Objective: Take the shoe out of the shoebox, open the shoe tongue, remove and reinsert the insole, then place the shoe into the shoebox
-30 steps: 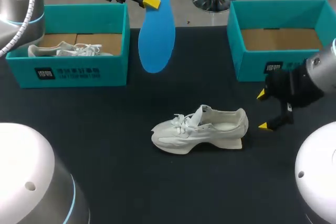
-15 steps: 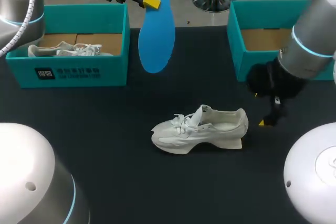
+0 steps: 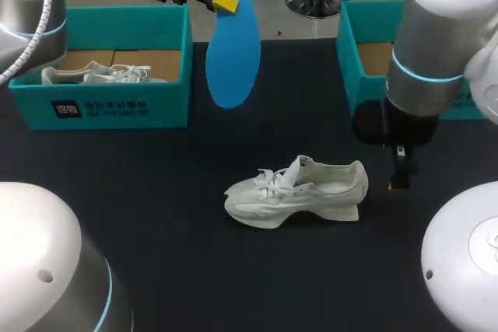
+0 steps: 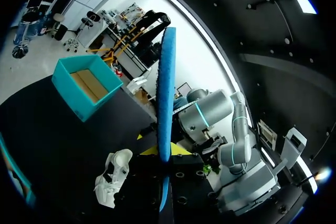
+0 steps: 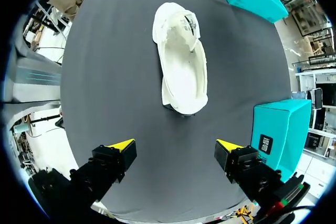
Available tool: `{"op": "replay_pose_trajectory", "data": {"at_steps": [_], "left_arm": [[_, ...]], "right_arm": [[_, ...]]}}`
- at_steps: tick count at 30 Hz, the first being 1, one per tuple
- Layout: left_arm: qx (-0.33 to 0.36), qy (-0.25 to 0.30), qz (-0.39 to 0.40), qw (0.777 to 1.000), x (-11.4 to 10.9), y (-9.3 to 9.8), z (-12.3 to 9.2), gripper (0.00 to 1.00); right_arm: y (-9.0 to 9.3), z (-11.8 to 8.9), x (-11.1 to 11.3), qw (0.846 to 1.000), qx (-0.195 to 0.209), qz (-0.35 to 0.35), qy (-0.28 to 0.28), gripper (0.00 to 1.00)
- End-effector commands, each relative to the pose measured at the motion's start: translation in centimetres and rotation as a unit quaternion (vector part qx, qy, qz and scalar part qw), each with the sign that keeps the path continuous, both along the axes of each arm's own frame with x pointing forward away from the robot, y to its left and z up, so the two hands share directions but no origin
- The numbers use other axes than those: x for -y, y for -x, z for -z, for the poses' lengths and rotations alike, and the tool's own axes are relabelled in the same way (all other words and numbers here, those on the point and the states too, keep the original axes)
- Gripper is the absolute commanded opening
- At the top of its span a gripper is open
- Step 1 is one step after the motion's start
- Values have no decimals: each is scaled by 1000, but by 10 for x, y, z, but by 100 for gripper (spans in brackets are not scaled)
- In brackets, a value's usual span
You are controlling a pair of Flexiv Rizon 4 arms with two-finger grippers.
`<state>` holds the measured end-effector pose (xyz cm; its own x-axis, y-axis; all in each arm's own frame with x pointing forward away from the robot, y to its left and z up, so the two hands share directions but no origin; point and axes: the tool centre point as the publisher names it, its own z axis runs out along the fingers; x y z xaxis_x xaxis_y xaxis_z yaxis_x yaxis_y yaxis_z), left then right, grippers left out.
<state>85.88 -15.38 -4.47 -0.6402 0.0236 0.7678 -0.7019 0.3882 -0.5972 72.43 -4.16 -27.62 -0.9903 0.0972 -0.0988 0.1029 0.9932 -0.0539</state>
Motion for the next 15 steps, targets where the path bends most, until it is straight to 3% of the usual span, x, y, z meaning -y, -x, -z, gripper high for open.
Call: {"op": "replay_pose_trajectory", "data": {"at_steps": [1,15], "left_arm": [[5,4,-5,1000,5,9,-6,0],[-6,13,-16,1000,-6,-5,-7,0]], "right_arm": [[2,-2,2,1000,1,2,2,100],[6,-10,5,999,-16,27,14,100]]}}
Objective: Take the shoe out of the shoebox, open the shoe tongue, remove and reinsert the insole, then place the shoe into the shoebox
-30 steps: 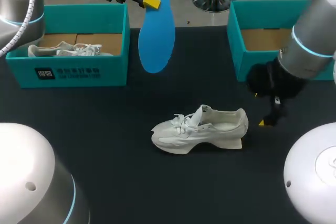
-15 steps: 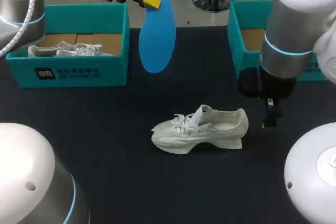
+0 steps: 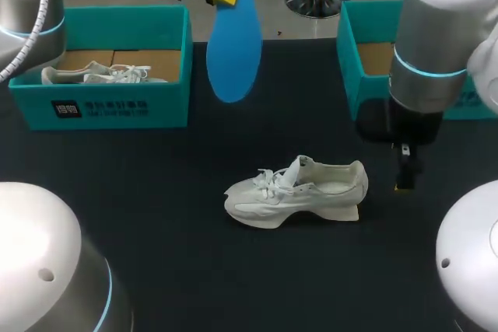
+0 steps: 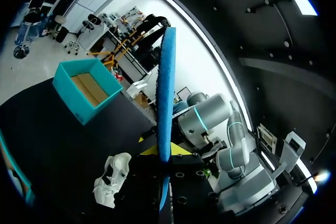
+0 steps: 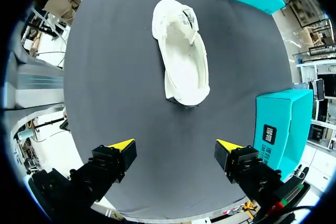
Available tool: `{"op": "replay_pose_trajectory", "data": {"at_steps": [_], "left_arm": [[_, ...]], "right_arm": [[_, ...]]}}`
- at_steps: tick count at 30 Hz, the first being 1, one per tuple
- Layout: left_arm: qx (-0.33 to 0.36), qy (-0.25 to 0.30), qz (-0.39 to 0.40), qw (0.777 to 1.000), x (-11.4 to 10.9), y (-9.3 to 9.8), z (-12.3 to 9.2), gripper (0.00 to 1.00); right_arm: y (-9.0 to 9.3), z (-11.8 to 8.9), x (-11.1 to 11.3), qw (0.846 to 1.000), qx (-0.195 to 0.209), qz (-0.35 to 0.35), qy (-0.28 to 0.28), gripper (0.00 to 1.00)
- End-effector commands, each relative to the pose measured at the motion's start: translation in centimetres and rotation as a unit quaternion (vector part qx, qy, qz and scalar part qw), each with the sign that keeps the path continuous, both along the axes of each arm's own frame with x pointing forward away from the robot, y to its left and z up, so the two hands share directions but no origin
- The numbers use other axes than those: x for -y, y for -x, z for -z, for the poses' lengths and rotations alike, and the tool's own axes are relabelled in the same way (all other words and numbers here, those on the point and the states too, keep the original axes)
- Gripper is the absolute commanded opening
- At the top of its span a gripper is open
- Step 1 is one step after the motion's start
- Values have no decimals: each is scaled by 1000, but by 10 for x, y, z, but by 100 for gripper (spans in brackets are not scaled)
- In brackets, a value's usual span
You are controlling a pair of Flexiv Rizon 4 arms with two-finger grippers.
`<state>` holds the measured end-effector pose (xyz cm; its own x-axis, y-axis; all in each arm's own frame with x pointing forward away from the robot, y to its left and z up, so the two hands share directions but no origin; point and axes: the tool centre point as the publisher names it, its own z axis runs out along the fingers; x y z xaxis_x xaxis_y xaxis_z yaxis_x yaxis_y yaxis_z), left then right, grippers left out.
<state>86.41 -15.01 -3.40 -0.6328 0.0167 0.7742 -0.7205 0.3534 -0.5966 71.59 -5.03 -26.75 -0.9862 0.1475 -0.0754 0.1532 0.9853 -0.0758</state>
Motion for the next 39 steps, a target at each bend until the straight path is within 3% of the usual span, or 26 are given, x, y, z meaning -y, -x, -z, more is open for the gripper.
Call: {"op": "replay_pose_trajectory", "data": {"at_steps": [1,10,20,30,39], "left_arm": [[0,4,0,1000,-2,0,4,0],[0,4,0,1000,-2,0,4,0],[0,4,0,1000,-2,0,4,0],[0,4,0,1000,-2,0,4,0],[0,4,0,1000,-2,0,4,0]], "right_arm": [[-3,-1,-4,1000,-3,0,5,100],[-6,-2,-12,1000,-16,11,18,100],[-33,7,-49,999,-37,23,30,100],[-57,21,-69,998,-35,43,24,100],[-73,40,-84,999,-31,18,2,100]]}}
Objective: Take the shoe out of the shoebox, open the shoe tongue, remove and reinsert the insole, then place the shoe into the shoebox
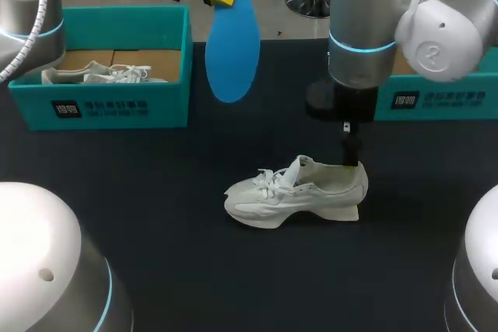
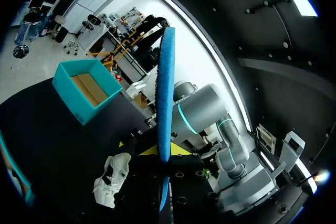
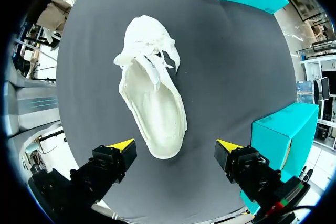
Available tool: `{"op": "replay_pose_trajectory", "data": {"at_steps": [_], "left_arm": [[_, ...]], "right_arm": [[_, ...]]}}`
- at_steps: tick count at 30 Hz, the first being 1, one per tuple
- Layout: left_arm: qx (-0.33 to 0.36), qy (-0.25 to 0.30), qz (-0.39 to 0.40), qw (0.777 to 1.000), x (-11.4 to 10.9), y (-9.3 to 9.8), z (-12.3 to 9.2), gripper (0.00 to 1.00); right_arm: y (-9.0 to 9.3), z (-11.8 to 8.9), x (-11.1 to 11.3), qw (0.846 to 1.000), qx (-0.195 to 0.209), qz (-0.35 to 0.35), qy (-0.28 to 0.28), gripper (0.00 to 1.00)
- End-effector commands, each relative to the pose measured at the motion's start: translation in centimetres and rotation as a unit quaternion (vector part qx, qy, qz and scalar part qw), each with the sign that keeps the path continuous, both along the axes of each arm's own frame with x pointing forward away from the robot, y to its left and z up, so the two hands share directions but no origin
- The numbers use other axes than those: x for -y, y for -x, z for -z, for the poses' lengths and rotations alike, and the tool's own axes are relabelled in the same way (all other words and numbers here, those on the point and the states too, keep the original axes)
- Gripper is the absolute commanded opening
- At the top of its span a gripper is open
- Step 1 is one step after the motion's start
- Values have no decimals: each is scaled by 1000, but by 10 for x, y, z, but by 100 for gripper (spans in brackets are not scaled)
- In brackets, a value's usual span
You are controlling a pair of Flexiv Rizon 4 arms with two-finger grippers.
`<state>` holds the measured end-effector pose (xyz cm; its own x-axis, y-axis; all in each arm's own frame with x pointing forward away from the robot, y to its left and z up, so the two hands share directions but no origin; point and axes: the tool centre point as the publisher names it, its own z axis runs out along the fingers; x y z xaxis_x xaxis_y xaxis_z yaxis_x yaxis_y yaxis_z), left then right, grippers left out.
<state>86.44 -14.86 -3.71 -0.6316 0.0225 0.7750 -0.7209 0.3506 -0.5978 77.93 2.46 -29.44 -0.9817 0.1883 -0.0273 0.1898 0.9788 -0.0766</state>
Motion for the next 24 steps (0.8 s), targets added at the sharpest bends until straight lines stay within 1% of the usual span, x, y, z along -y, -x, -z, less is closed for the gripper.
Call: {"op": "replay_pose_trajectory", "data": {"at_steps": [1,6,12,24], "left_arm": [[0,1,0,1000,-1,0,1,0],[0,1,0,1000,-1,0,1,0],[0,1,0,1000,-1,0,1,0],[0,1,0,1000,-1,0,1,0]], "right_arm": [[-11,16,-9,1000,-12,-4,2,100],[-17,32,-10,1000,-13,-4,-19,100],[-17,48,-15,999,-20,-8,-31,100],[-21,86,-22,997,-48,-29,-60,100]]}}
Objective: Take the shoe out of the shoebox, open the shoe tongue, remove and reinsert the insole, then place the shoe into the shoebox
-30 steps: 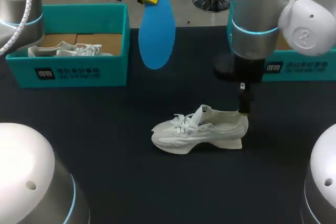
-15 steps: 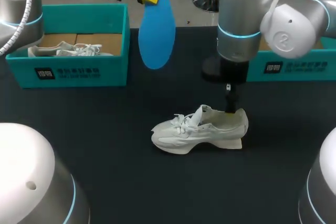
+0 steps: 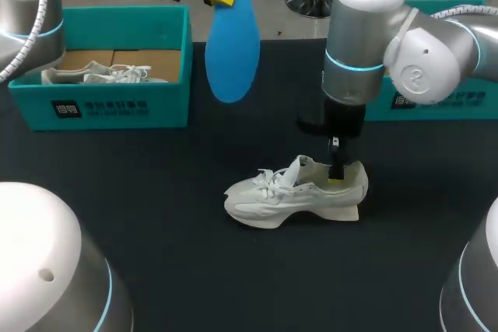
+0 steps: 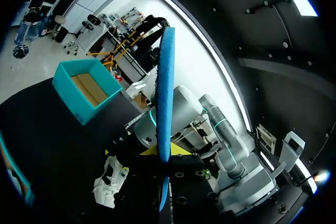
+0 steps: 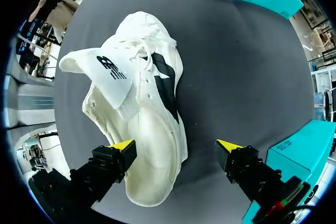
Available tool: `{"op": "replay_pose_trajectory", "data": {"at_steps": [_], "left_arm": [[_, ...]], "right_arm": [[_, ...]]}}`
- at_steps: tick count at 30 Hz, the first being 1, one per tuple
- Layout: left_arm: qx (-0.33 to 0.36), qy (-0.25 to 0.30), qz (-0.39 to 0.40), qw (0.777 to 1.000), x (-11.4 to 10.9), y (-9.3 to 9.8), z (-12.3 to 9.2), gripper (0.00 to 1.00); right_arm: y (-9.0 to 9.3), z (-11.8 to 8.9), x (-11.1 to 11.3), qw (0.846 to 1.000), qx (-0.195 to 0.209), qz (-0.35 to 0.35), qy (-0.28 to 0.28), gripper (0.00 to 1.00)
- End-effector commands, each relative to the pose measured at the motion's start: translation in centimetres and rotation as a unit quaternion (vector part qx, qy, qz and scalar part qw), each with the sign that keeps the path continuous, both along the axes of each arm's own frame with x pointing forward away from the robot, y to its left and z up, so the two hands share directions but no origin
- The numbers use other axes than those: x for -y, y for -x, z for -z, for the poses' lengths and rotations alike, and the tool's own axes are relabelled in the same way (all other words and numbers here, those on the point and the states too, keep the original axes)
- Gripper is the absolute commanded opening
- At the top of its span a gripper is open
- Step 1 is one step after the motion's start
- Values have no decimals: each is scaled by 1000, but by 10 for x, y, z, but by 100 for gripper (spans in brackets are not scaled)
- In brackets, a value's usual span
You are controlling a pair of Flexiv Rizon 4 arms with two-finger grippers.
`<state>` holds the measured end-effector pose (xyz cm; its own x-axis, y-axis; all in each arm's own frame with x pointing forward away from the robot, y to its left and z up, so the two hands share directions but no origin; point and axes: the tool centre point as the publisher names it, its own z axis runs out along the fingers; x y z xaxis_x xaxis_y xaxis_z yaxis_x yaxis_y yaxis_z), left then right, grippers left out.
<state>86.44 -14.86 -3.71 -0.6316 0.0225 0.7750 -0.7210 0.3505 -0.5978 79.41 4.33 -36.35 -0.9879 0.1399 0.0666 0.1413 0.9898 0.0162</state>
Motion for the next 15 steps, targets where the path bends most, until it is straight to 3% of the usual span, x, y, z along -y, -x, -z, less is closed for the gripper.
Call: {"op": "replay_pose_trajectory", "data": {"at_steps": [1,2,3,15], "left_arm": [[0,1,0,1000,-1,0,1,0],[0,1,0,1000,-1,0,1,0],[0,1,0,1000,-1,0,1,0],[0,1,0,1000,-1,0,1,0]], "right_arm": [[-6,20,-4,1000,-10,-6,-7,100],[-6,22,-3,1000,-12,-7,-8,67],[-6,23,-3,1000,-12,-9,-11,0],[-1,29,5,1000,-21,4,-20,0]]}}
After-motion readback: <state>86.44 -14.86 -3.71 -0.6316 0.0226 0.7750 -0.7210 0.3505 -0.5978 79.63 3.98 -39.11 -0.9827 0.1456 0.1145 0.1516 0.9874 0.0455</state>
